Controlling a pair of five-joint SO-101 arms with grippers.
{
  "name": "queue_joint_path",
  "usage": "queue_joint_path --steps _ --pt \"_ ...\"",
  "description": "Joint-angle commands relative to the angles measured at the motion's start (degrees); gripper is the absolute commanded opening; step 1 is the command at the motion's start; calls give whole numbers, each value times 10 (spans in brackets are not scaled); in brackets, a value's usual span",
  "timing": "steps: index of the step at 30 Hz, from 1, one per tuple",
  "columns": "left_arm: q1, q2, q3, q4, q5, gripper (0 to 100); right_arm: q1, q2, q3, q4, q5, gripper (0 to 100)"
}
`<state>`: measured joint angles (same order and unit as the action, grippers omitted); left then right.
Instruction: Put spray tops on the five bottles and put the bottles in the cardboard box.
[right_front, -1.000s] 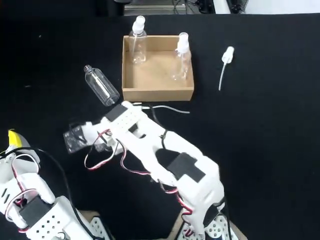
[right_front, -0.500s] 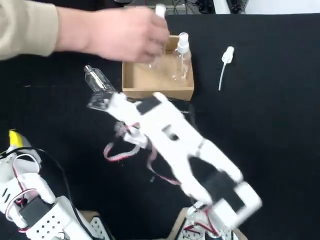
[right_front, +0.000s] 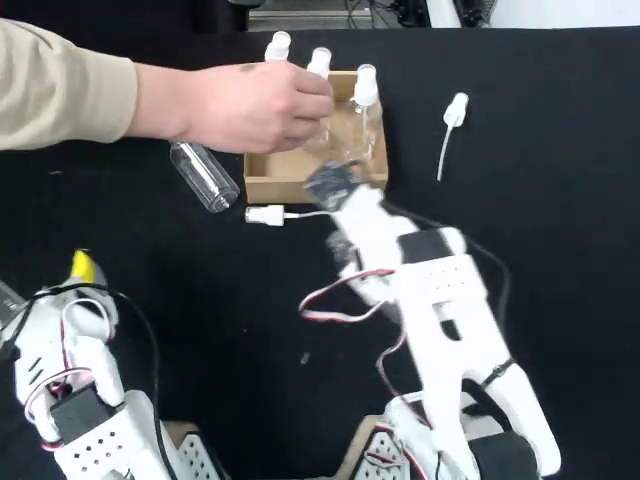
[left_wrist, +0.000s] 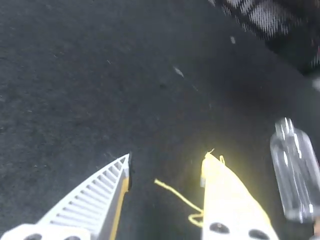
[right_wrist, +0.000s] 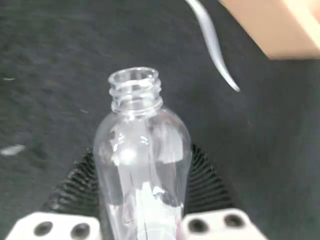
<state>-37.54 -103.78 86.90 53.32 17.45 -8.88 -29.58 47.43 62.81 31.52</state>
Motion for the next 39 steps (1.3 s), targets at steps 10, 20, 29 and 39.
queue_joint_path --steps 10,20,29,39 --pt "160 -4 -25 47 -65 216 177 -14 10 -224 -152 10" --pt "163 -4 -23 47 -65 216 208 146 -70 -317 -297 10" --pt "163 -4 -23 47 -65 216 243 256 -269 -310 -317 10" --pt "165 -4 -28 46 -65 216 207 411 -412 -164 -318 10"
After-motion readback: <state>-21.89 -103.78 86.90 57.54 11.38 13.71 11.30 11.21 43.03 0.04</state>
